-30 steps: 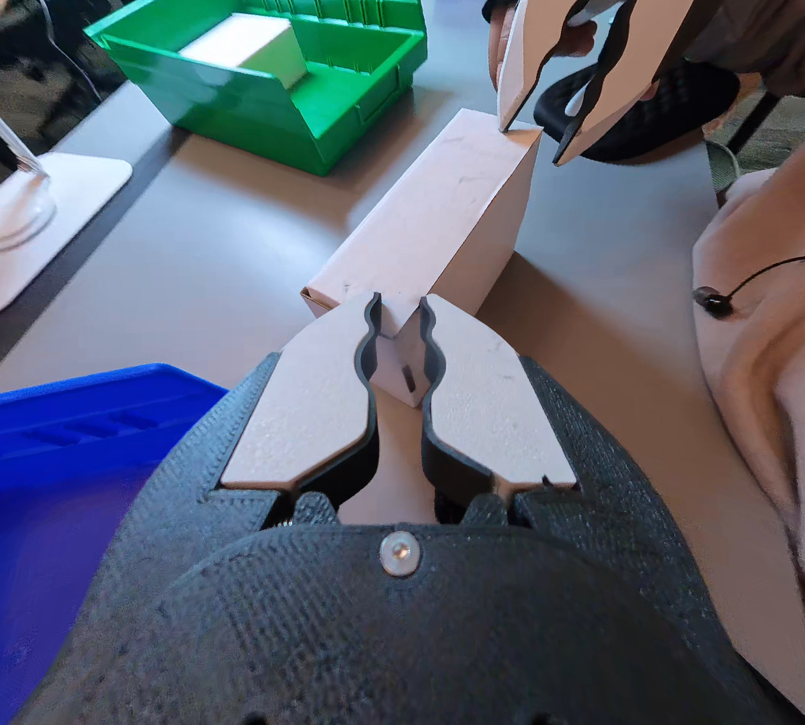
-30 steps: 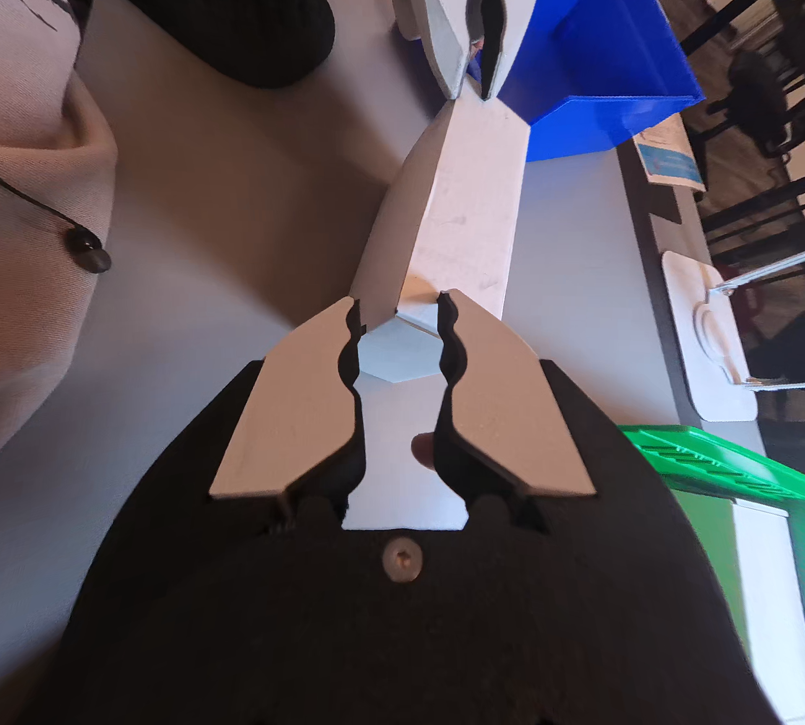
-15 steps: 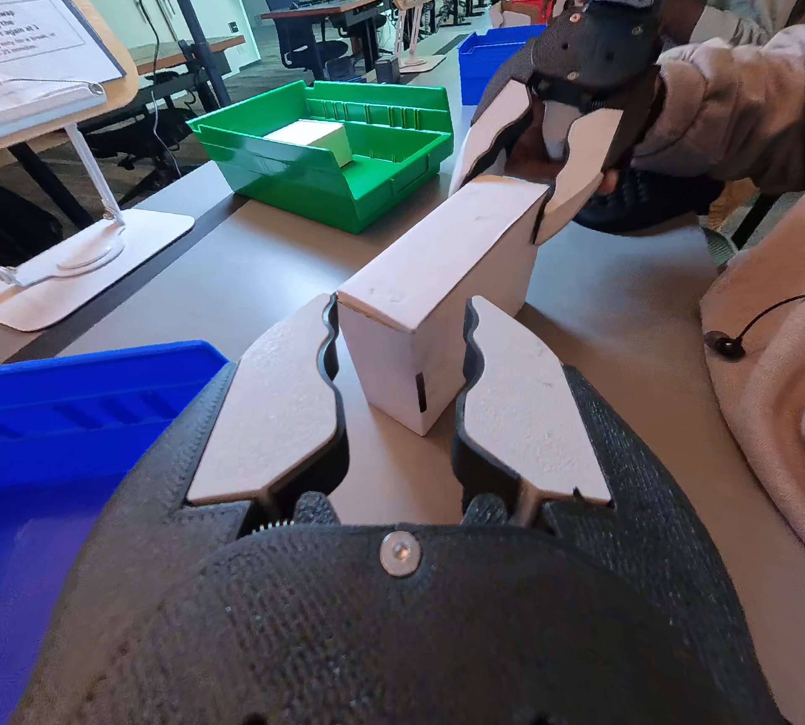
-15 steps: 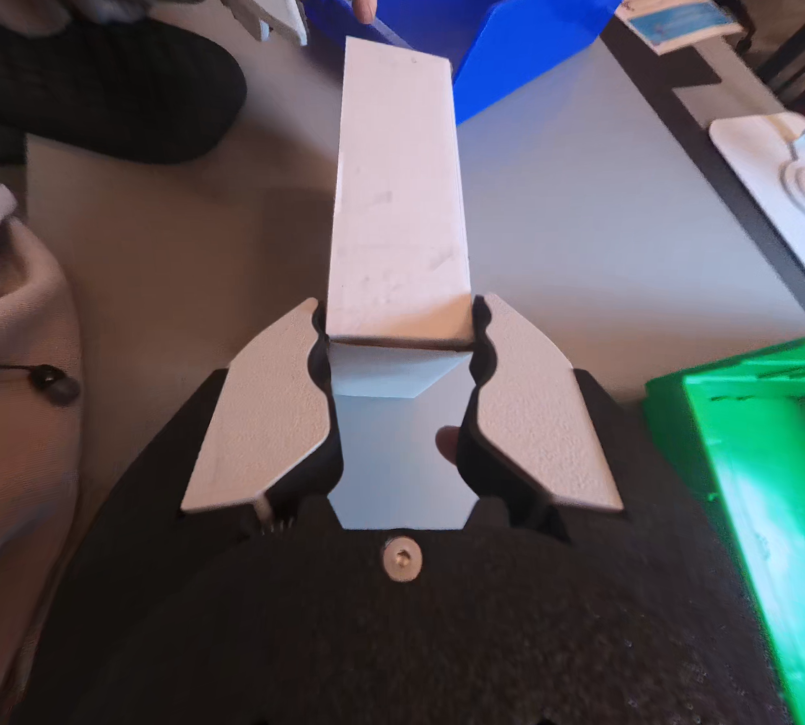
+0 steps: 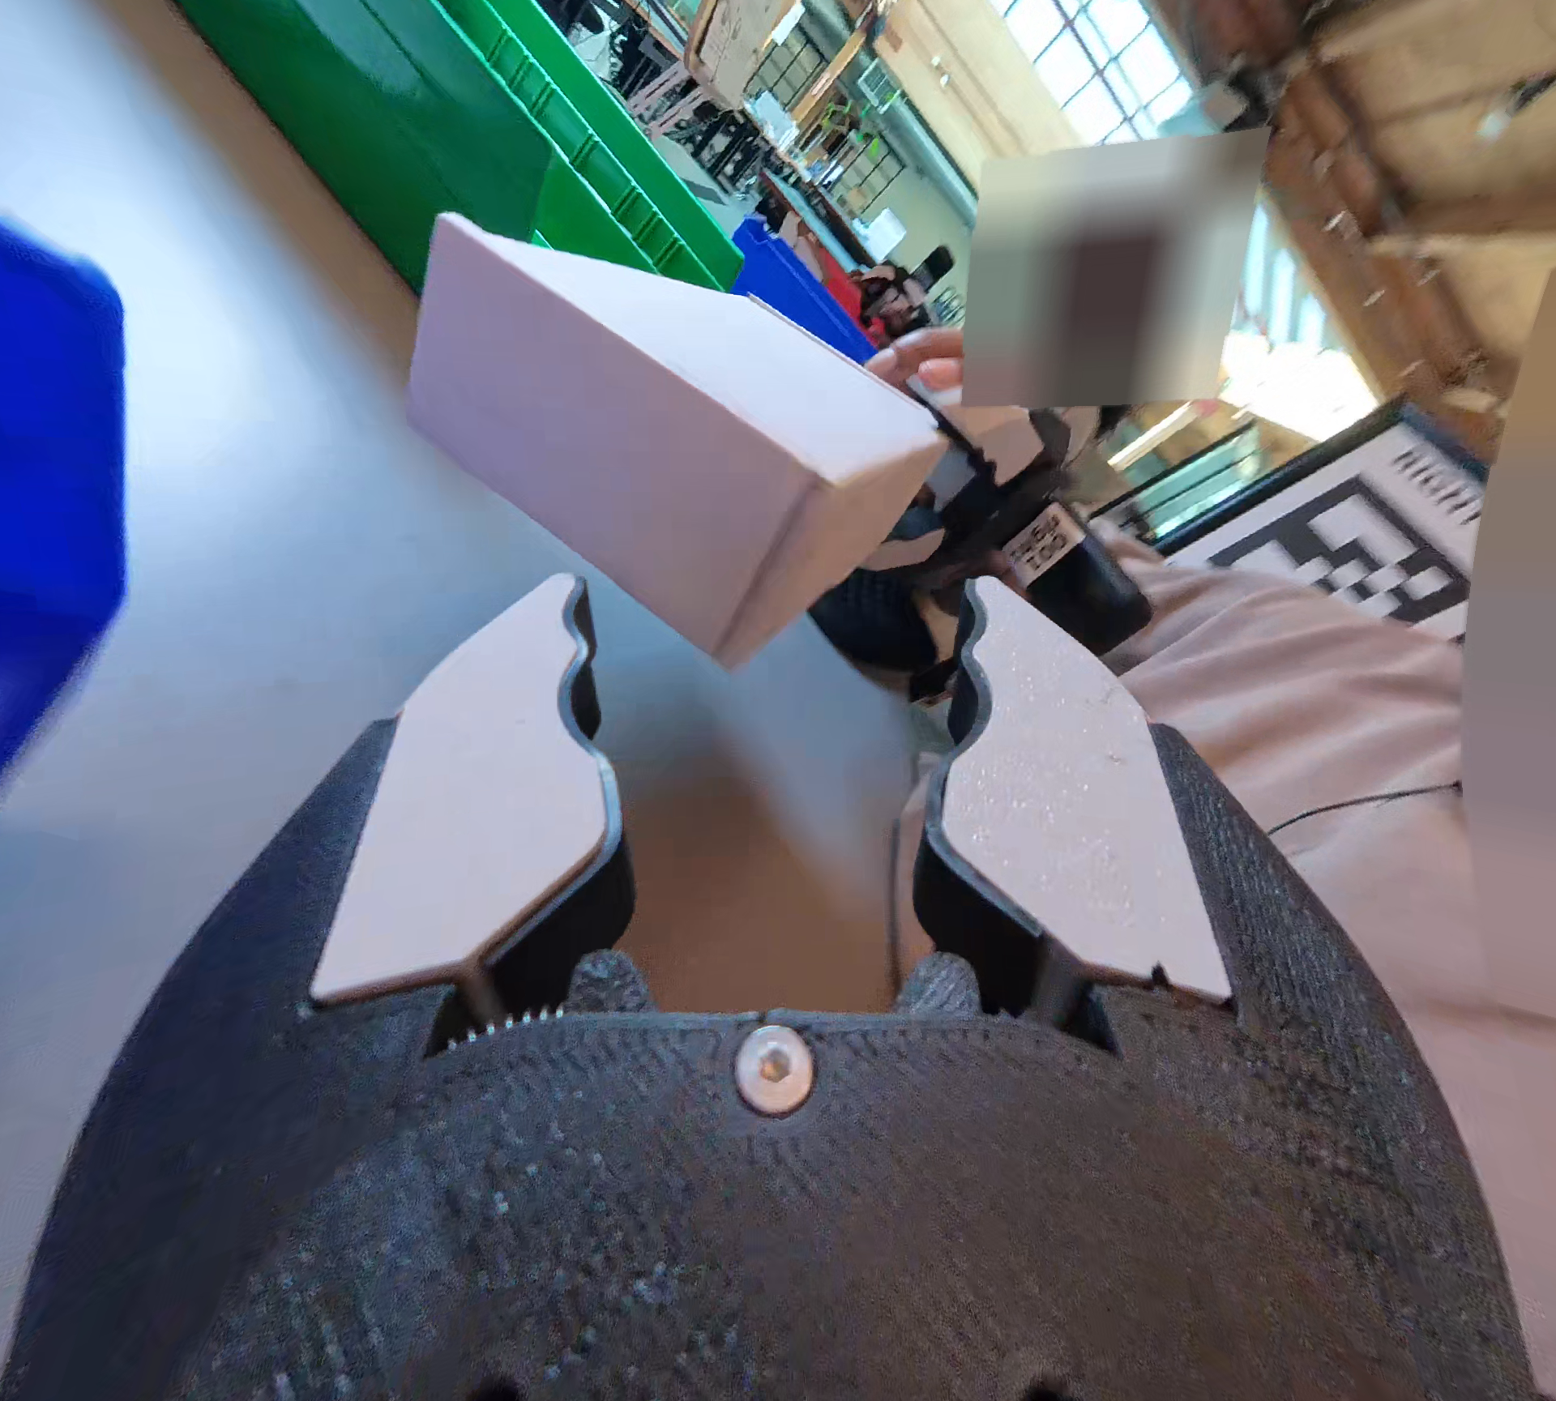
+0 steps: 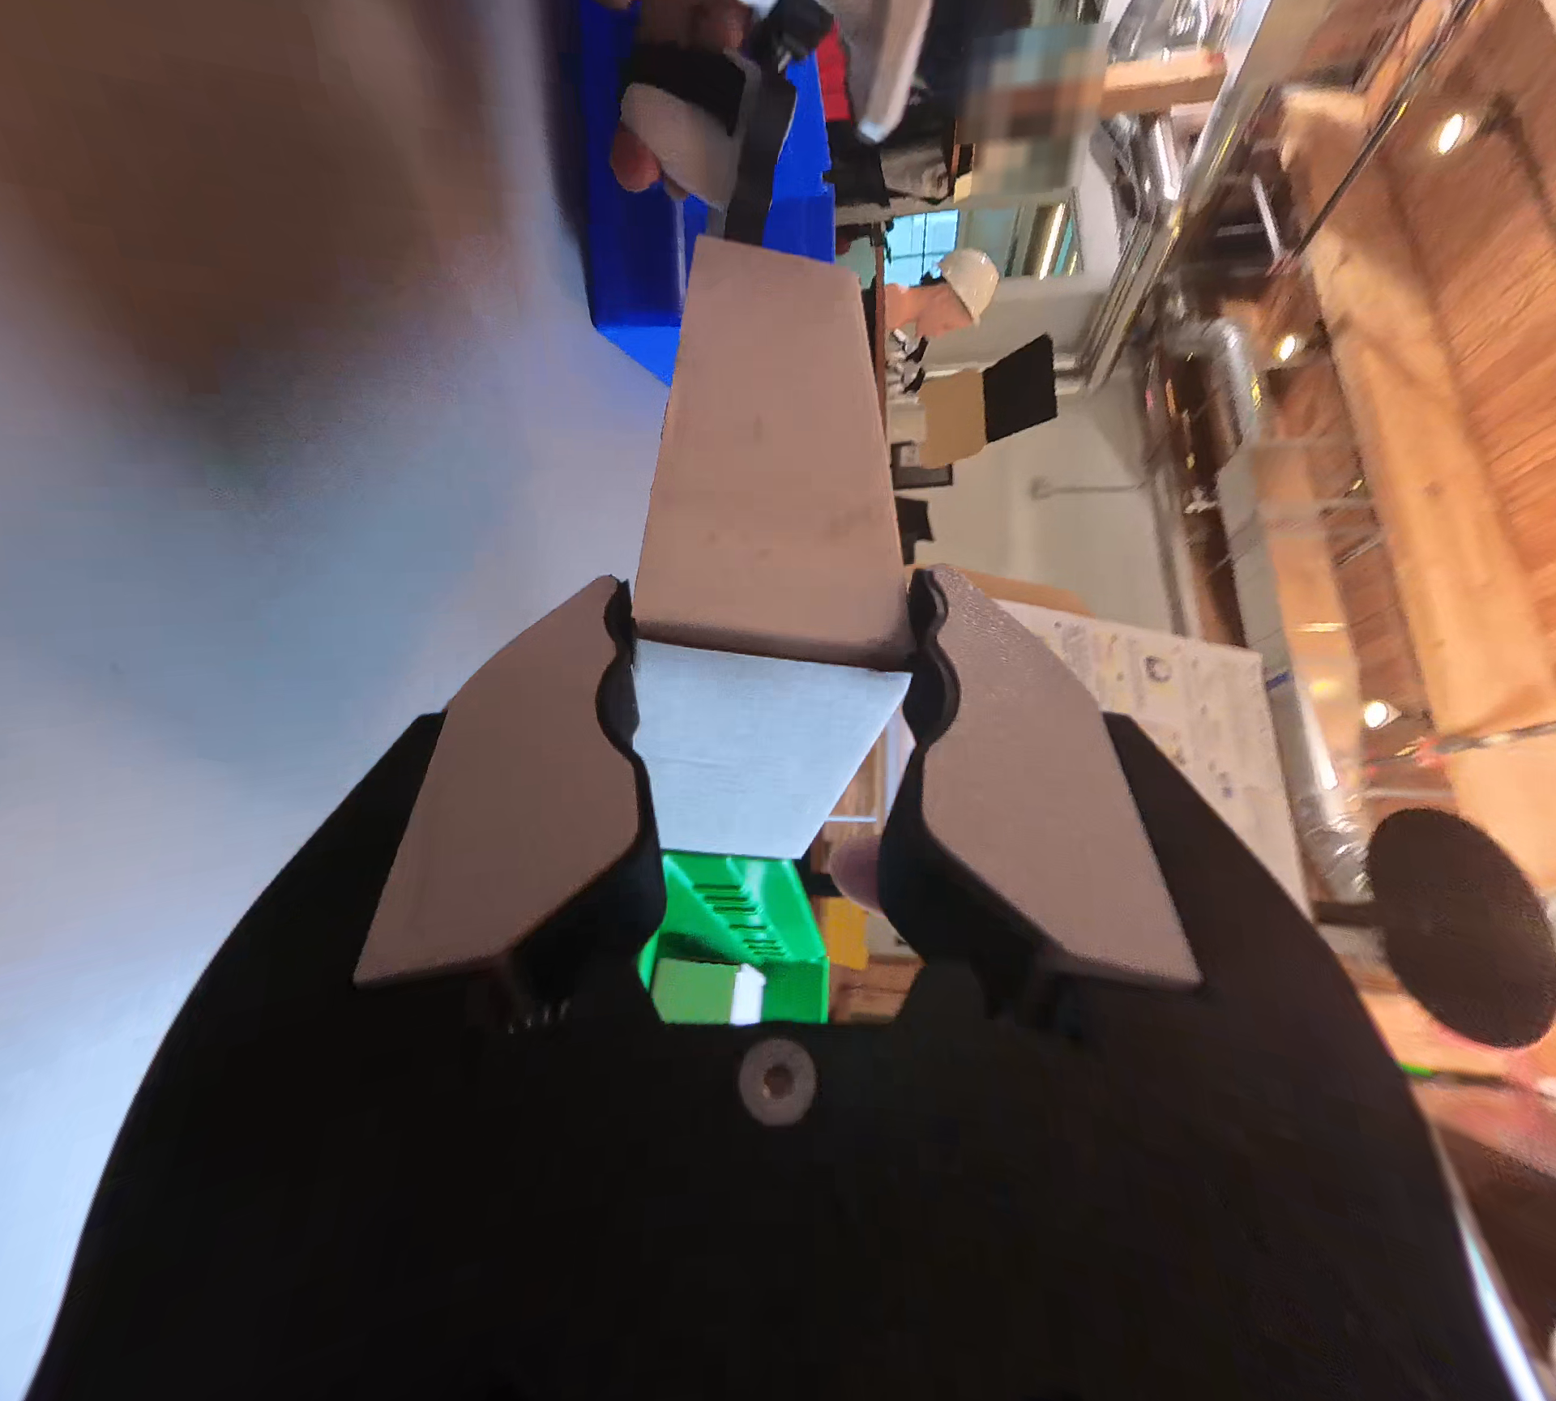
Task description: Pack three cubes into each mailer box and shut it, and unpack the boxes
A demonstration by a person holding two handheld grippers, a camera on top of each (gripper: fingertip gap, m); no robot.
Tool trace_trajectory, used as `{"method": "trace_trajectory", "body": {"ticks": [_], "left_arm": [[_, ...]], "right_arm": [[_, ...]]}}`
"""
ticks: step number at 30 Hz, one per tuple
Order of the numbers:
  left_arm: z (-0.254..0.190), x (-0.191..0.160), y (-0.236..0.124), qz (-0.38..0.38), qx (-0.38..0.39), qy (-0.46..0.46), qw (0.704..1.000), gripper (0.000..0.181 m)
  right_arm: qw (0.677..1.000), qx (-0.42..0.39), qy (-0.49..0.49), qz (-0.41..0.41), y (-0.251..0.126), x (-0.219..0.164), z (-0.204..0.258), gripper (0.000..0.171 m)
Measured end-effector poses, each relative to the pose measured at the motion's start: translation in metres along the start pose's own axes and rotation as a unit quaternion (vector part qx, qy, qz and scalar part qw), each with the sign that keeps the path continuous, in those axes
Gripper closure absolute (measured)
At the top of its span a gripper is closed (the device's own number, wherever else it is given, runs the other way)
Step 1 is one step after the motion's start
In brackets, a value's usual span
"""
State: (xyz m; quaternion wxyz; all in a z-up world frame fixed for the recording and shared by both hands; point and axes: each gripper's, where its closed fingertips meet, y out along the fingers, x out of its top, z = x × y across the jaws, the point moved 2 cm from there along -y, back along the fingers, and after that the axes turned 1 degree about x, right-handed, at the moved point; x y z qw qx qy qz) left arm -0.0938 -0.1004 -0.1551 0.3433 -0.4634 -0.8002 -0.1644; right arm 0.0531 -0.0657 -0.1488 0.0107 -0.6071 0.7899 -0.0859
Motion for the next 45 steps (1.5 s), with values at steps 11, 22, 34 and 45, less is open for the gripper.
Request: {"method": "trace_trajectory", "body": {"ticks": [11, 22, 34, 45], "left_arm": [[-0.003, -0.024, 0.038, 0.028, -0.100, -0.211, 0.972, 0.095], [0.029, 0.031, 0.066, -0.128, -0.010, -0.248, 0.960, 0.102], [0.029, 0.111, 0.094, -0.246, 0.019, -0.194, 0.949, 0.105], [0.037, 0.121, 0.107, -0.288, 0.031, -0.212, 0.933, 0.105]], "right_arm": [[0.991, 0.001, -0.132, -0.039, -0.009, 0.012, 0.002, 0.109], [0.981, -0.029, 0.010, 0.190, 0.011, -0.053, 0.007, 0.091], [0.930, -0.002, 0.082, 0.358, 0.020, -0.073, -0.005, 0.089], [0.914, -0.072, 0.077, 0.391, 0.063, -0.089, -0.017, 0.087]]}}
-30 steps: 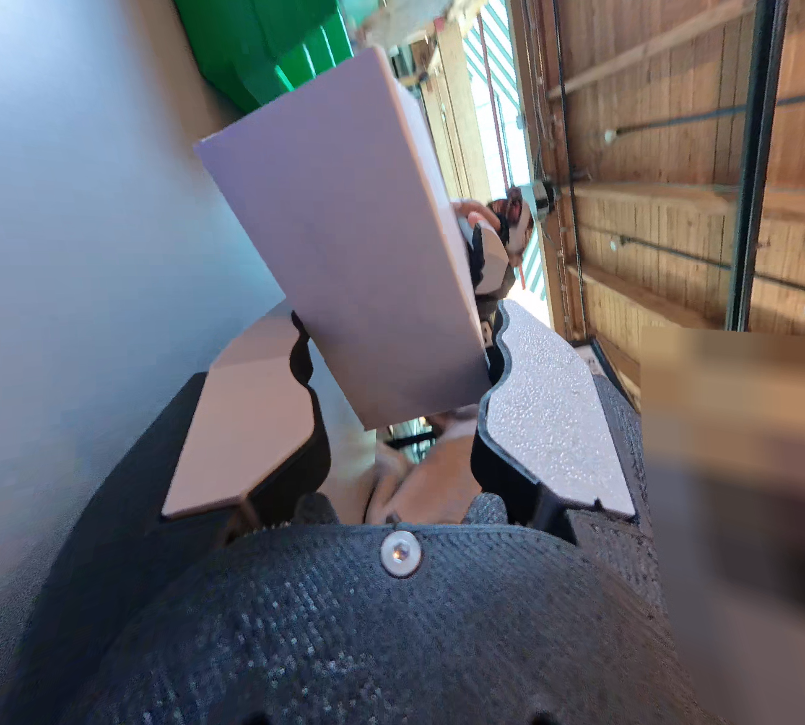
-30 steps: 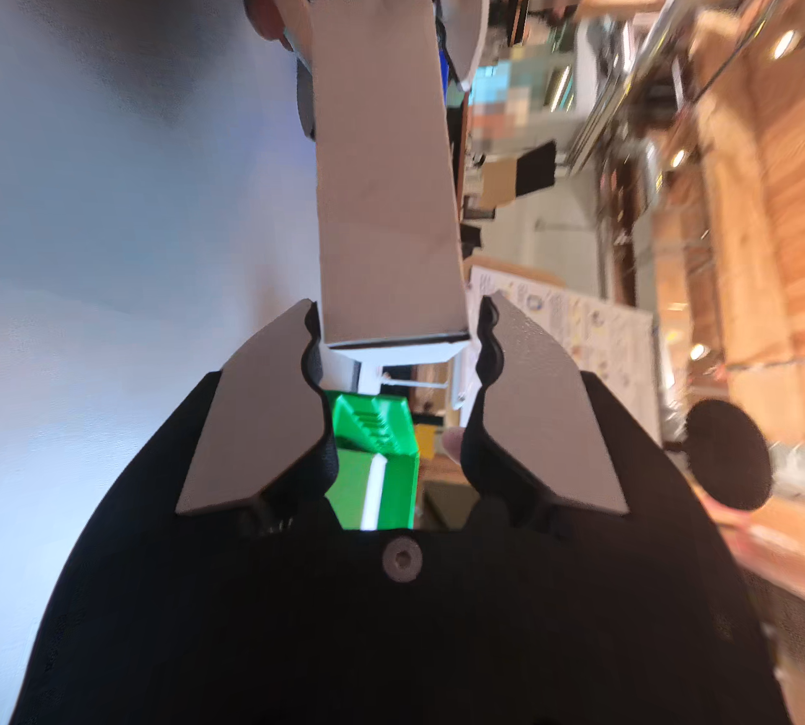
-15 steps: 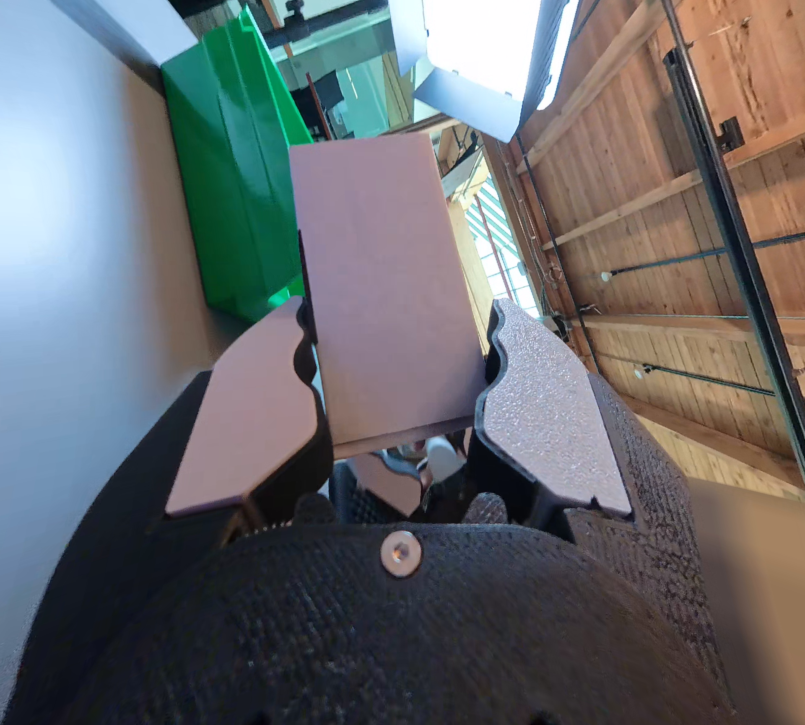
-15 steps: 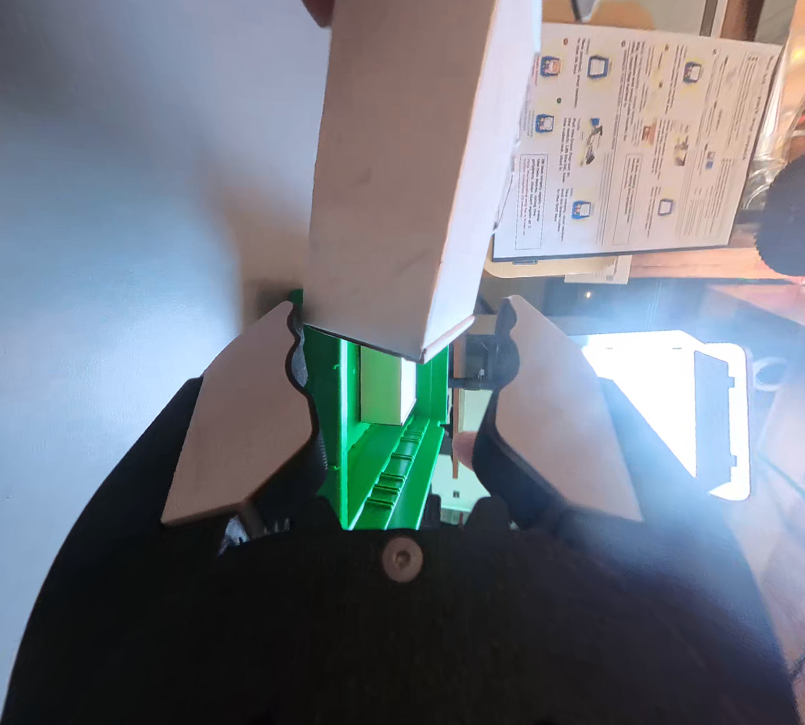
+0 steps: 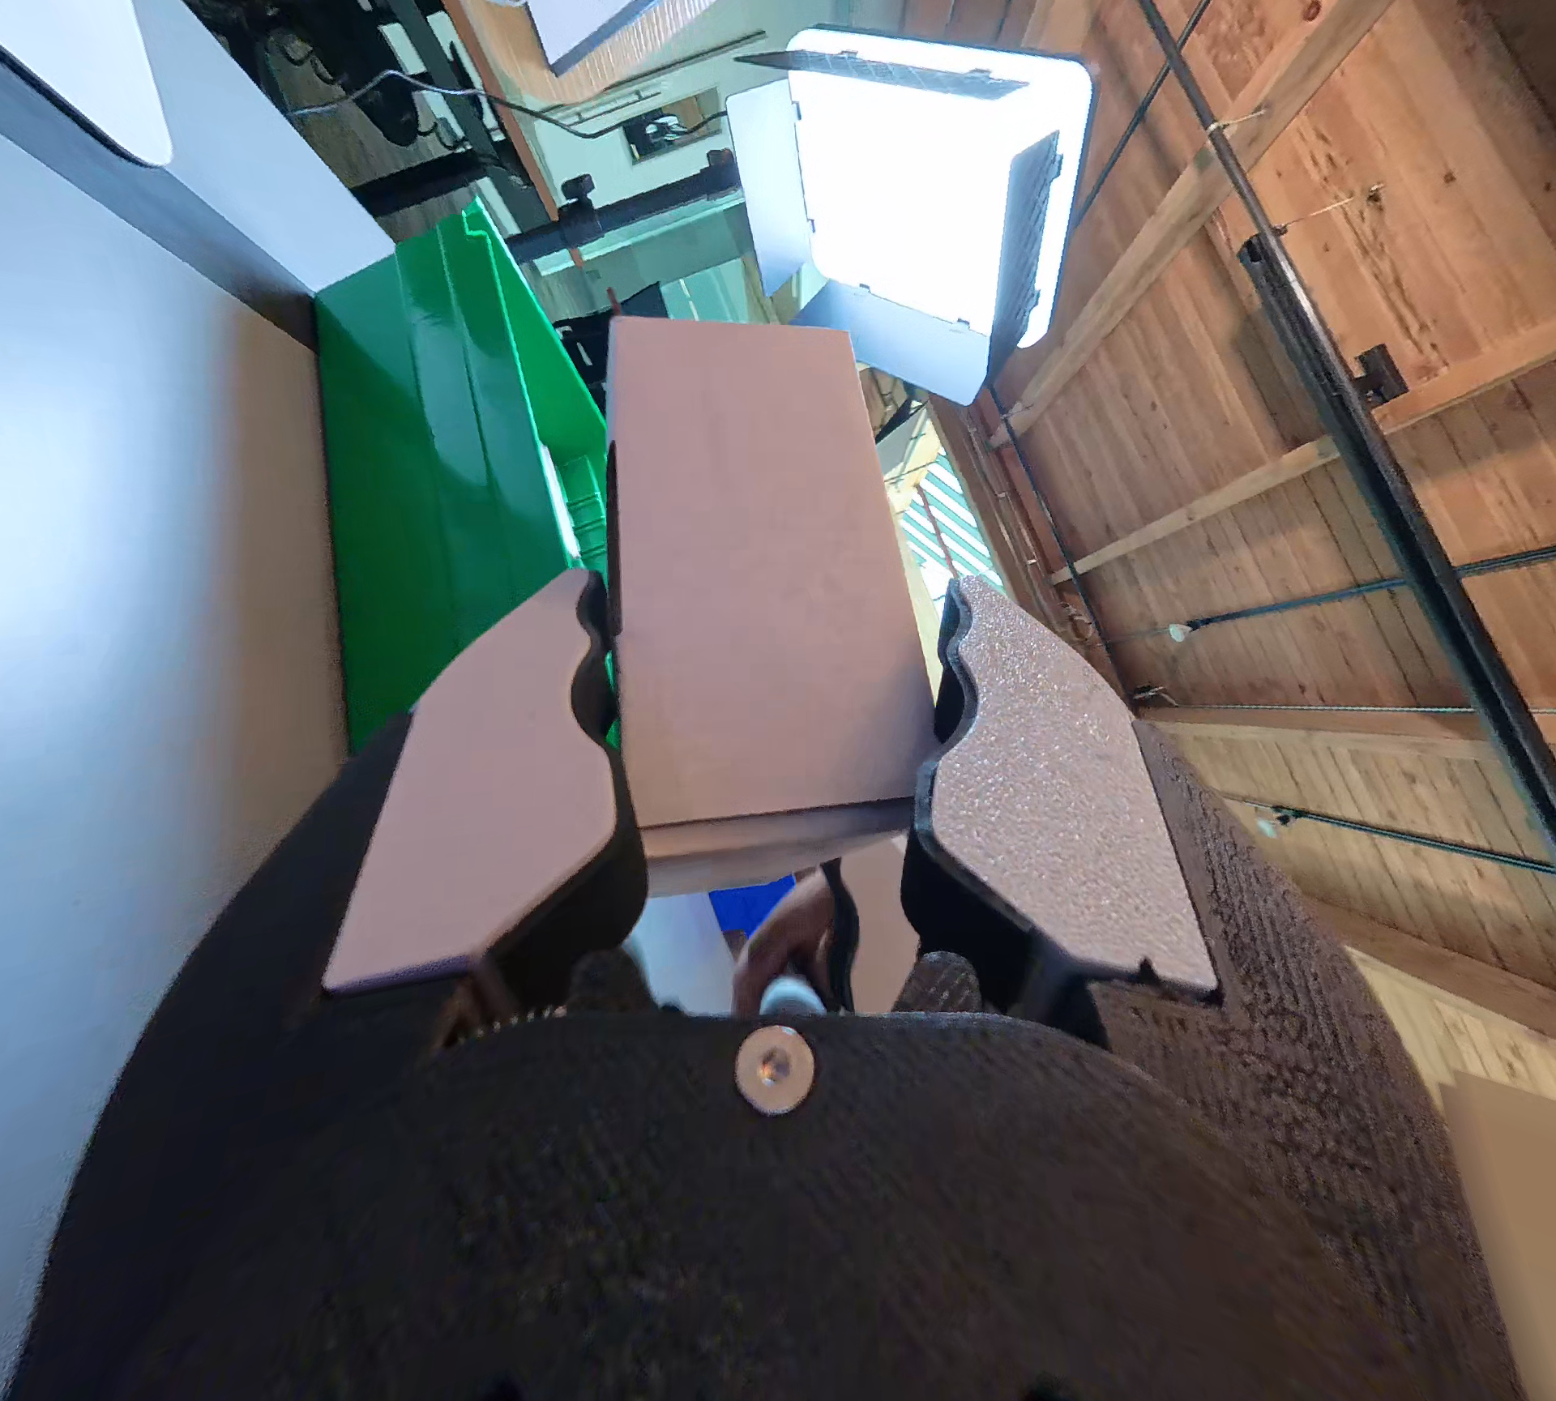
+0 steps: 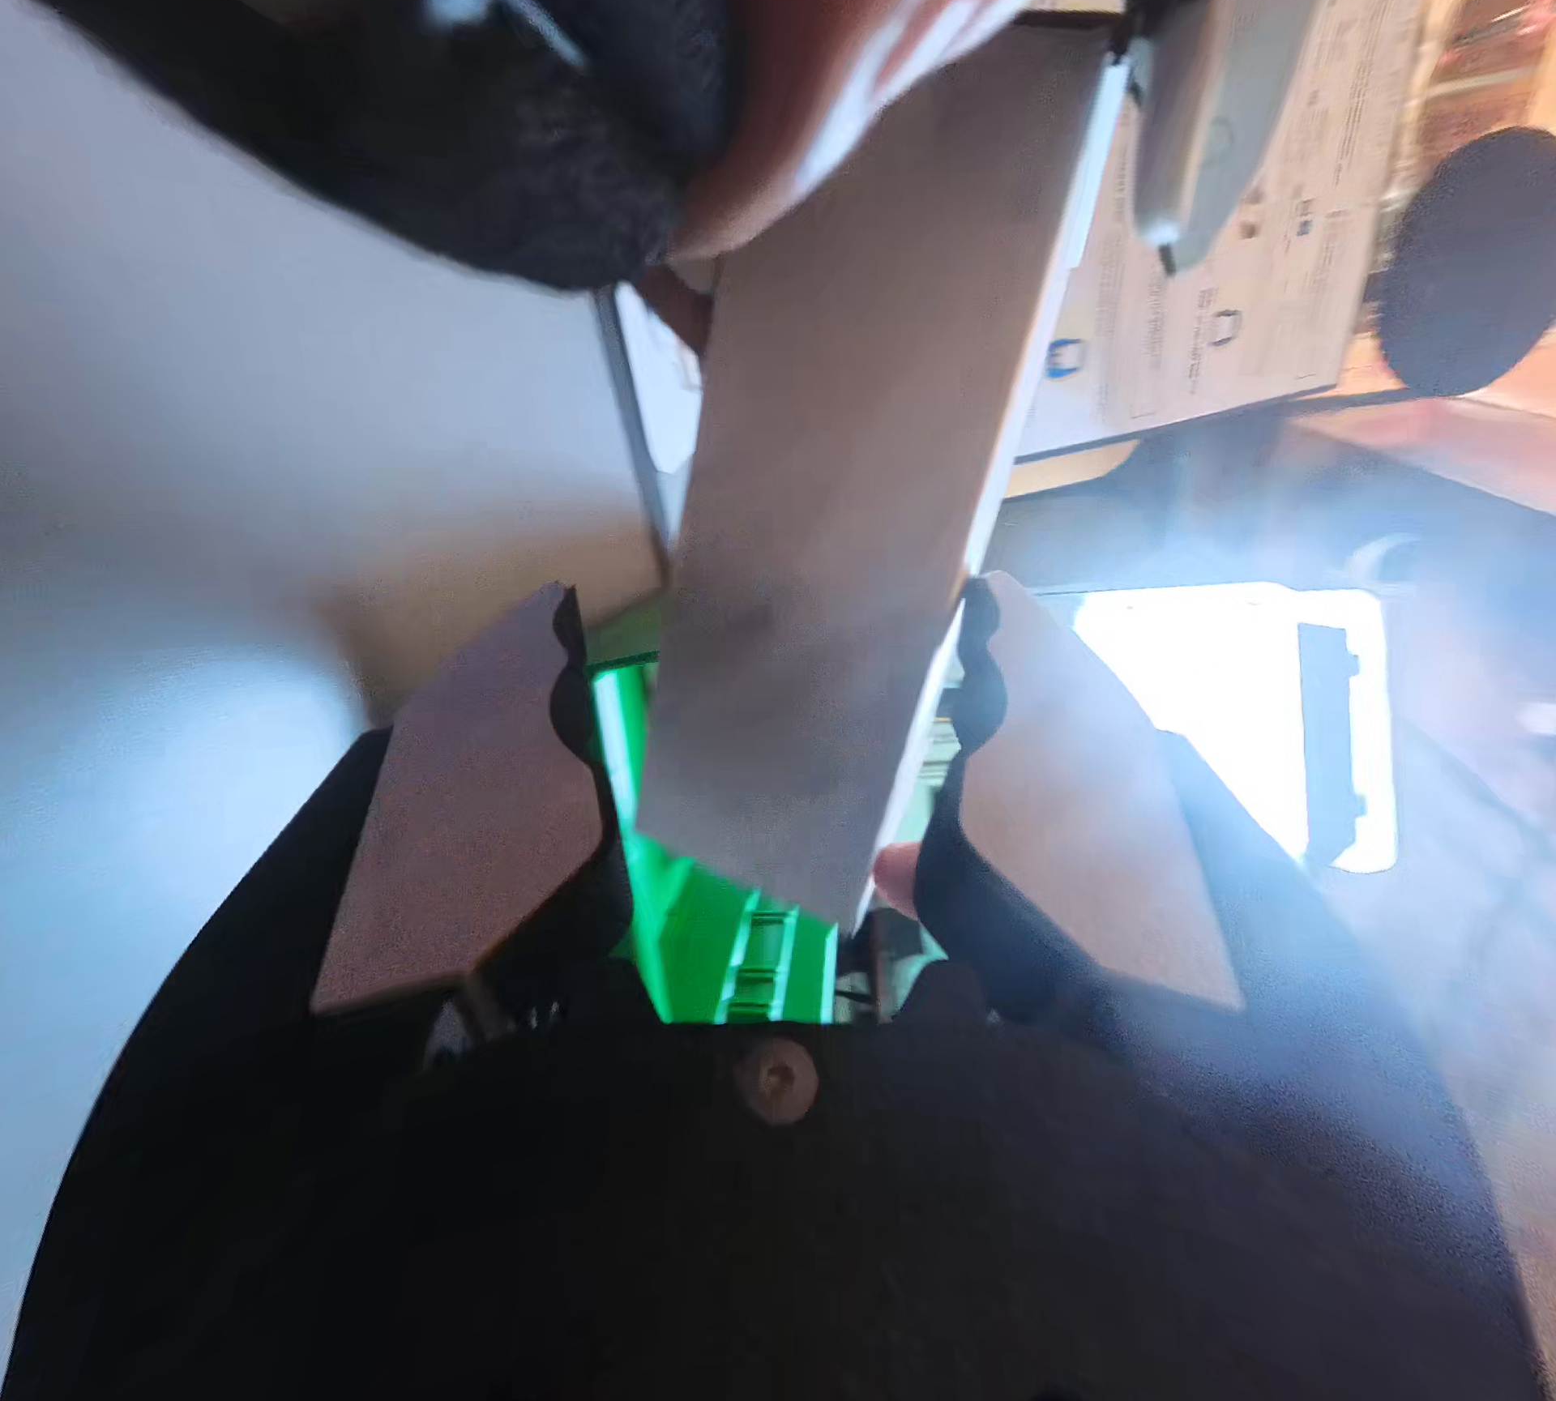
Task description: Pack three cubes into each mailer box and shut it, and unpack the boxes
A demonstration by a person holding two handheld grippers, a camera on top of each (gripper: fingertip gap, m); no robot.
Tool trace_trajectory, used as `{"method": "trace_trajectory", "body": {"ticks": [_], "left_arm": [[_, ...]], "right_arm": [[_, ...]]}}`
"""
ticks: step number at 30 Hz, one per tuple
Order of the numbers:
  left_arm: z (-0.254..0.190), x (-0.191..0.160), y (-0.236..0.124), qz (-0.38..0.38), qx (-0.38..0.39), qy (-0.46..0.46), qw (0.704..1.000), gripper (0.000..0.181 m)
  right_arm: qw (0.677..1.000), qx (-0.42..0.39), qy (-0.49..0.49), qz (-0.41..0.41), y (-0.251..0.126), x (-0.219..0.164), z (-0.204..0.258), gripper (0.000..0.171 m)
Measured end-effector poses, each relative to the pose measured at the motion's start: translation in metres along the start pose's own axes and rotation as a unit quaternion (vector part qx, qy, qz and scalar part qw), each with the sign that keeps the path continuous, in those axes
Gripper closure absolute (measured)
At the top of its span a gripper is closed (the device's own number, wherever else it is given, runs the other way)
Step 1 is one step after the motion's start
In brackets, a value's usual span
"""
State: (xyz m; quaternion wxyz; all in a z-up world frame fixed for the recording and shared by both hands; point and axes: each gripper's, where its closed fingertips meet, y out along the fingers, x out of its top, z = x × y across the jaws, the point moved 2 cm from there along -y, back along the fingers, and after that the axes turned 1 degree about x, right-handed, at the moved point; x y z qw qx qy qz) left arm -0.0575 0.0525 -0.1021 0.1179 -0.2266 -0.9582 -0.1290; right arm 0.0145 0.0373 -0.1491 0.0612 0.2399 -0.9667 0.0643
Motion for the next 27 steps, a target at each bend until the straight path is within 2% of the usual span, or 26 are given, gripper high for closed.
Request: {"method": "trace_trajectory", "body": {"ticks": [2, 4, 8, 10, 12, 15, 19, 24, 27], "left_arm": [[0.004, -0.006, 0.000, 0.002, 0.014, 0.007, 1.000, 0.105], [0.005, -0.006, -0.002, 0.015, 0.014, 0.014, 1.000, 0.106], [-0.001, -0.024, -0.009, 0.105, 0.015, 0.063, 0.992, 0.103], [-0.007, -0.030, -0.018, 0.129, 0.013, 0.102, 0.986, 0.103], [-0.016, -0.032, -0.029, 0.146, 0.011, 0.148, 0.978, 0.113], [-0.023, -0.030, -0.051, 0.152, 0.020, 0.229, 0.961, 0.115], [-0.018, -0.033, -0.084, 0.170, 0.036, 0.274, 0.946, 0.117], [-0.005, -0.027, -0.108, 0.161, 0.040, 0.282, 0.945, 0.120], [0.000, -0.023, -0.112, 0.162, 0.047, 0.287, 0.943, 0.121]], "right_arm": [[1.000, -0.021, -0.023, 0.002, 0.019, -0.005, -0.011, 0.098], [0.997, -0.015, -0.071, -0.016, 0.029, -0.008, -0.020, 0.100], [0.988, 0.005, -0.143, -0.064, 0.024, -0.013, -0.031, 0.101], [0.987, 0.038, -0.143, -0.070, 0.017, -0.020, -0.037, 0.102], [0.985, 0.047, -0.154, -0.062, 0.014, -0.031, -0.045, 0.102], [0.988, 0.052, -0.143, -0.023, 0.026, -0.061, -0.063, 0.103], [0.985, 0.077, -0.149, 0.032, 0.063, -0.112, -0.075, 0.103], [0.971, 0.121, -0.177, 0.104, 0.133, -0.175, -0.058, 0.103], [0.975, 0.133, -0.123, 0.127, 0.167, -0.191, -0.058, 0.102]]}}
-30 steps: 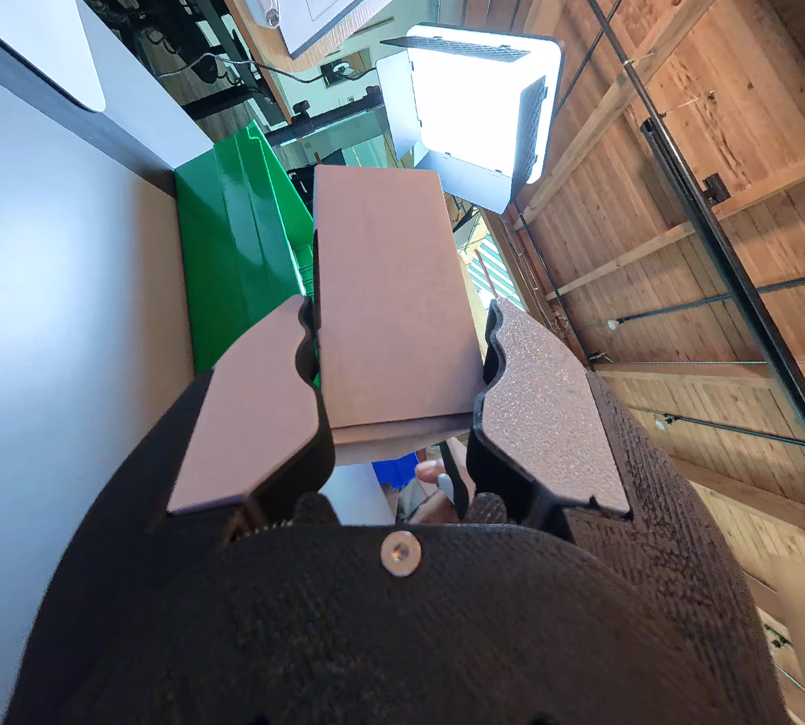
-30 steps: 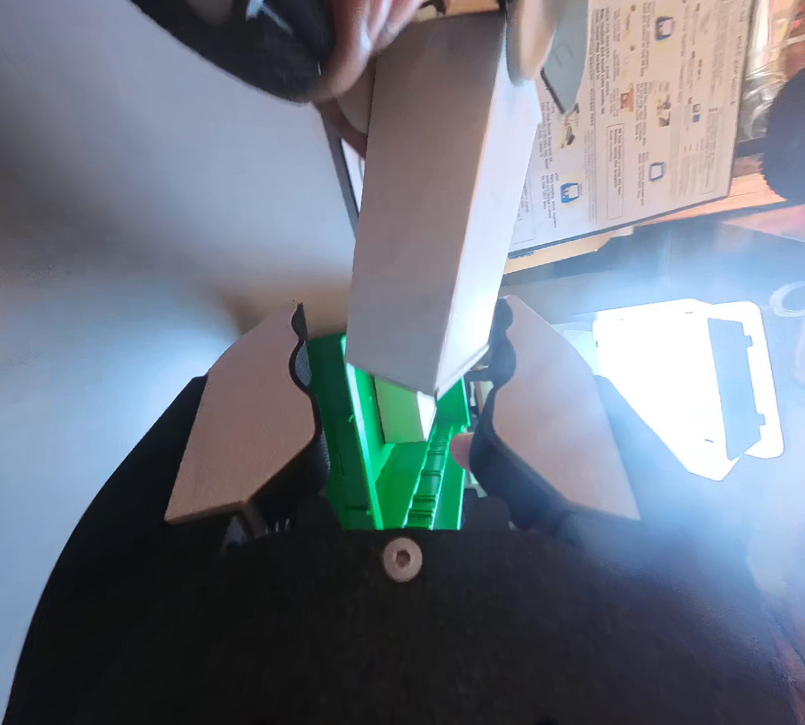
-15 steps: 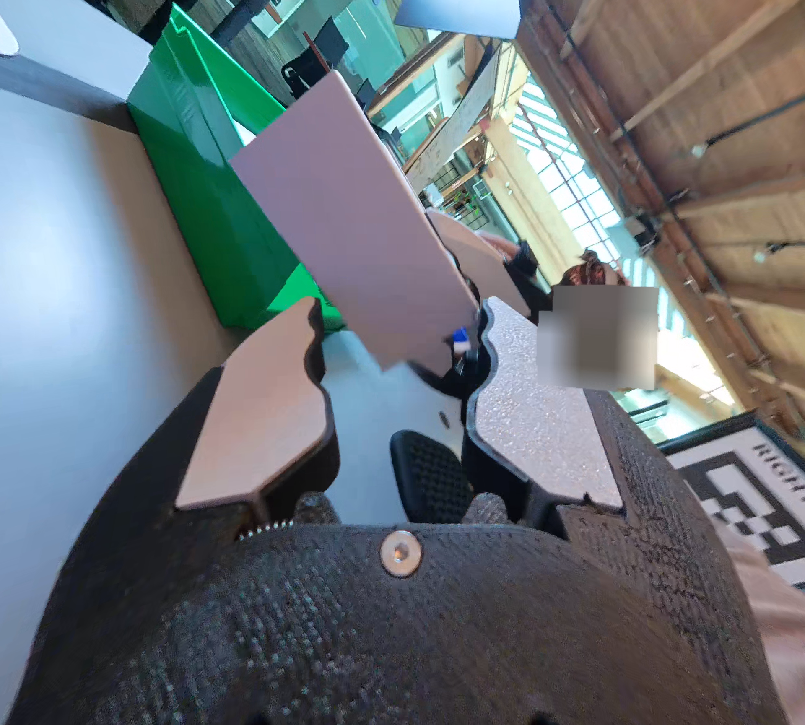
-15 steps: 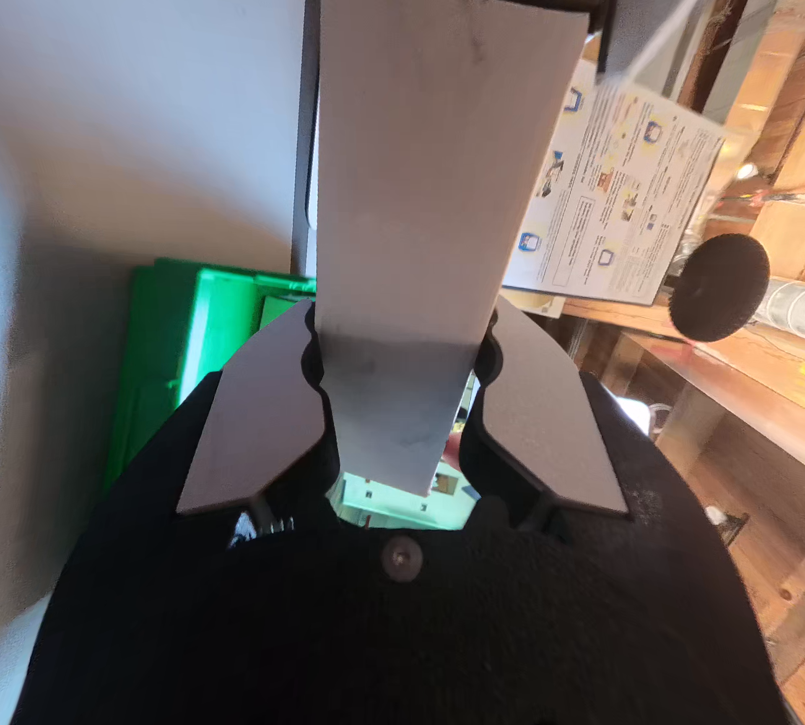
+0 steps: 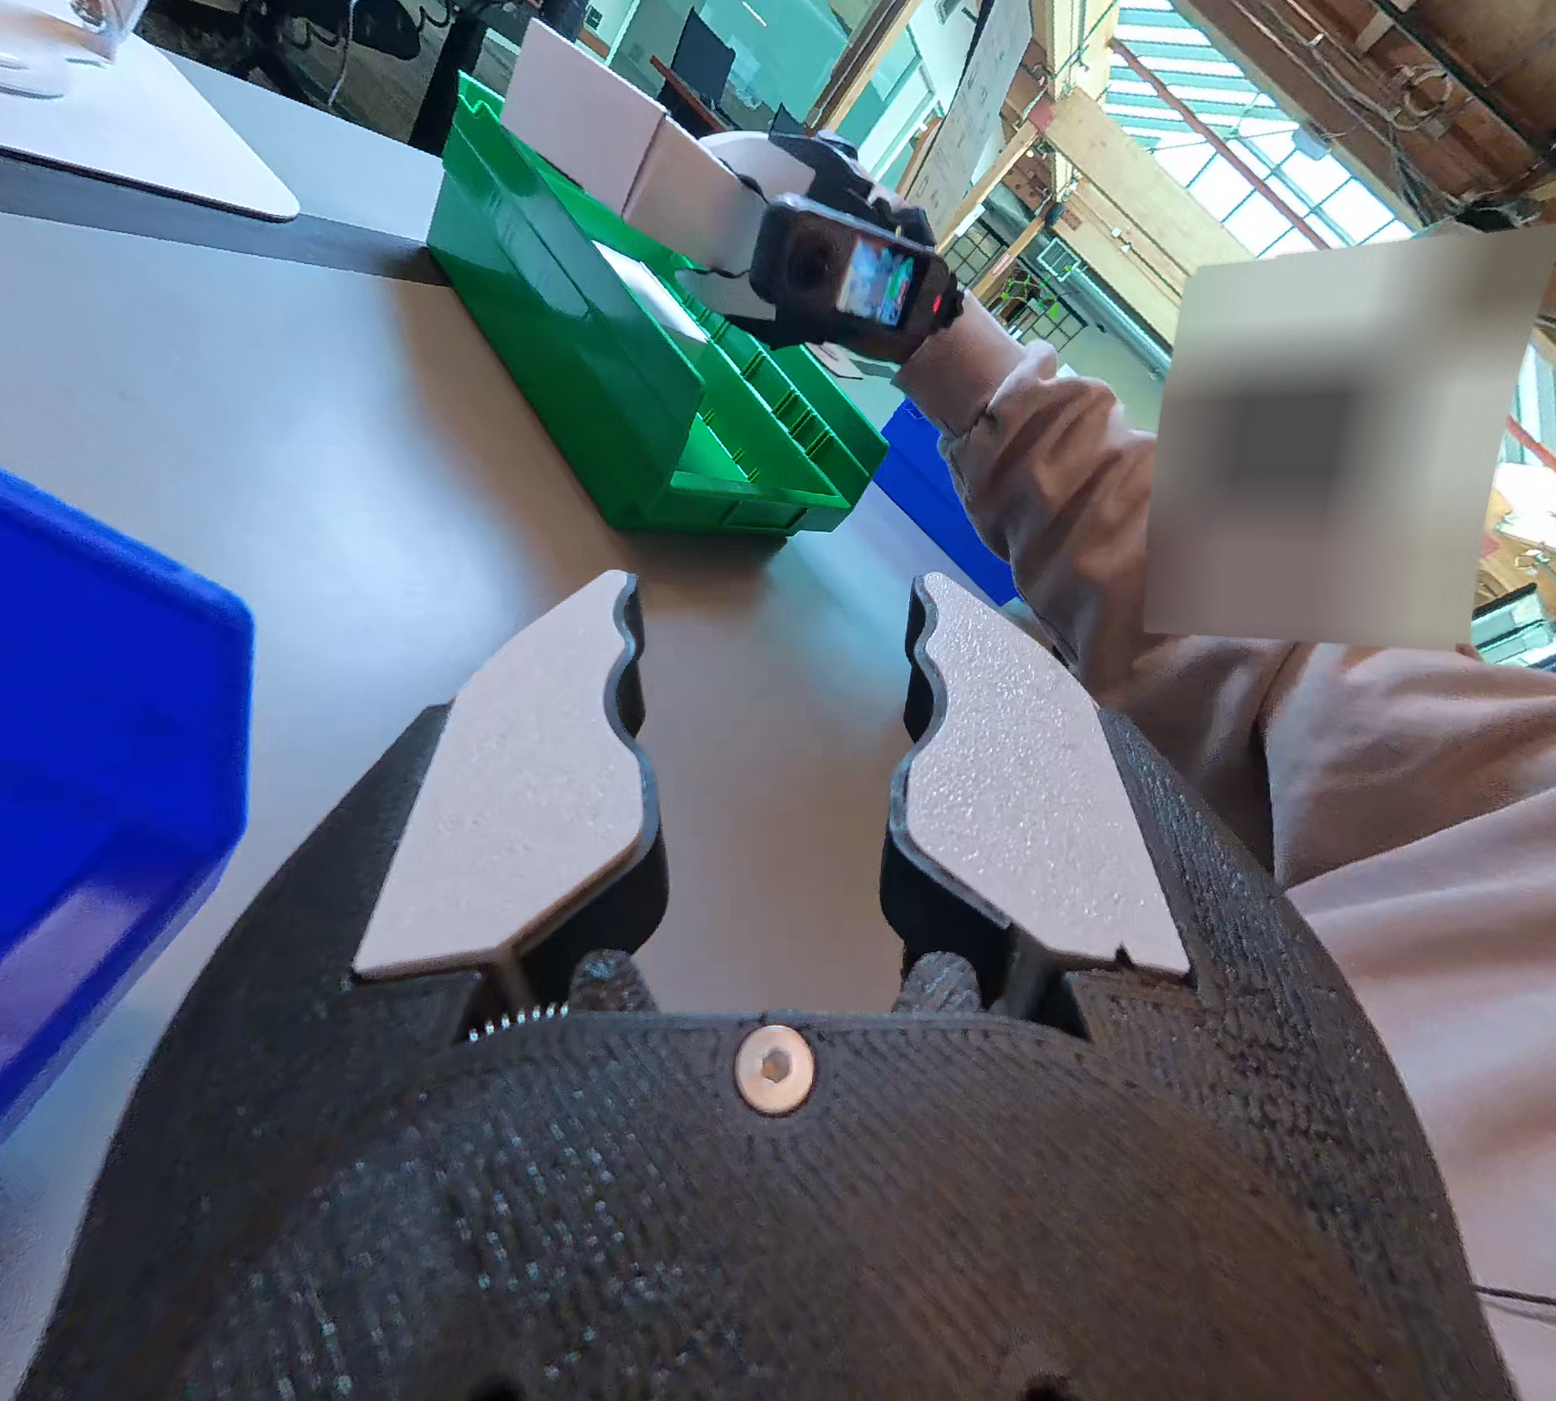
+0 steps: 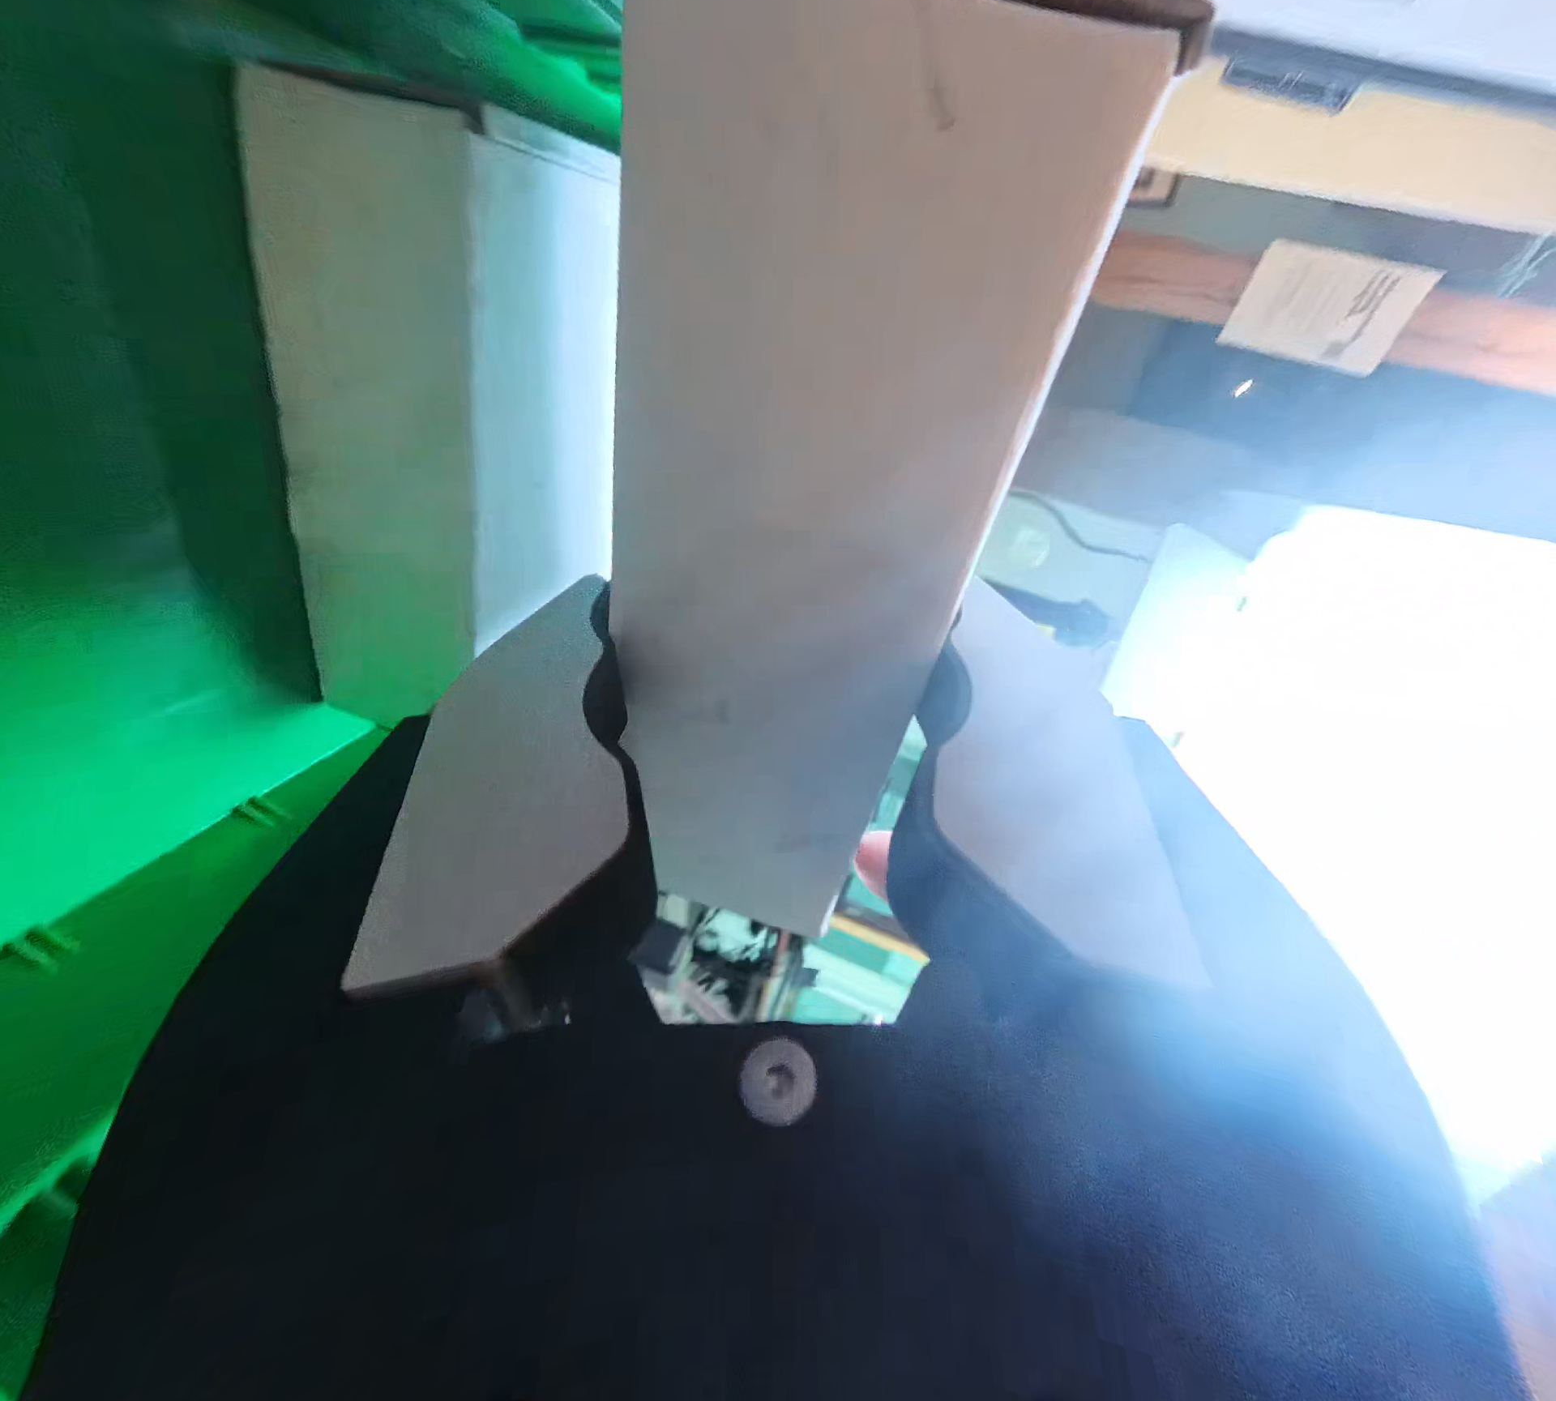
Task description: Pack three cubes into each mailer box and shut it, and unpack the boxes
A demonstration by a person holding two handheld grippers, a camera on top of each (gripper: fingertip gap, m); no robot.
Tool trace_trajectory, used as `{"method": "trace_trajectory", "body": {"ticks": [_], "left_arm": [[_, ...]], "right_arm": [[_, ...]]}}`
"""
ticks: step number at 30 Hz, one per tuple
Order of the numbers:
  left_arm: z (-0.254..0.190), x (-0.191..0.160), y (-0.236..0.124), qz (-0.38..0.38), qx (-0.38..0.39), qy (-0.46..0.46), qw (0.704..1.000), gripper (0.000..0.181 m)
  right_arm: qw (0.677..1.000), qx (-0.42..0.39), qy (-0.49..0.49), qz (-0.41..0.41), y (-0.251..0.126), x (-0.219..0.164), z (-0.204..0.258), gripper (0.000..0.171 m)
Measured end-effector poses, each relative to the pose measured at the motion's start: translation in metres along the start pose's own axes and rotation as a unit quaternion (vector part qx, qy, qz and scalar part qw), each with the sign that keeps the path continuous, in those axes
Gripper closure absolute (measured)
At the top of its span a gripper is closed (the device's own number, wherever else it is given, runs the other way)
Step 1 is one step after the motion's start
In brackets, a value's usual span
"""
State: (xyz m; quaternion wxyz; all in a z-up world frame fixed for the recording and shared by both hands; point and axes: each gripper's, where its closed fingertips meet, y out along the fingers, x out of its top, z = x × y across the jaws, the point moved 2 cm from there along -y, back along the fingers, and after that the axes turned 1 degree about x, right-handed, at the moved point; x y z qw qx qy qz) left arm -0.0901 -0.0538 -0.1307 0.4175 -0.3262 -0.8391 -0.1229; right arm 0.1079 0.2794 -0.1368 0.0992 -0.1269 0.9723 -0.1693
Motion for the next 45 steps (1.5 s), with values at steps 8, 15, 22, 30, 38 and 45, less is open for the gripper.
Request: {"method": "trace_trajectory", "body": {"ticks": [8, 15, 22, 30, 38, 45], "left_arm": [[0.008, -0.007, 0.001, 0.024, 0.006, 0.018, 1.000, 0.123], [0.014, -0.015, 0.003, 0.041, 0.026, 0.050, 0.998, 0.125], [0.013, -0.018, 0.005, 0.051, 0.027, 0.060, 0.997, 0.126], [0.015, -0.024, 0.007, 0.068, 0.027, 0.067, 0.995, 0.126], [0.016, -0.029, 0.010, 0.080, 0.025, 0.068, 0.994, 0.128], [0.017, -0.033, 0.012, 0.089, 0.025, 0.069, 0.993, 0.129]], "right_arm": [[0.999, 0.023, -0.010, 0.048, 0.015, -0.012, 0.008, 0.102], [0.998, 0.044, -0.002, 0.044, 0.032, -0.007, 0.026, 0.101], [0.996, 0.076, -0.006, 0.038, 0.028, -0.008, 0.027, 0.097], [0.978, 0.202, 0.047, 0.010, 0.008, -0.004, 0.038, 0.088], [0.960, 0.250, 0.123, -0.040, 0.005, 0.003, 0.026, 0.120], [0.950, 0.269, 0.161, 0.003, 0.021, -0.003, 0.019, 0.124]]}}
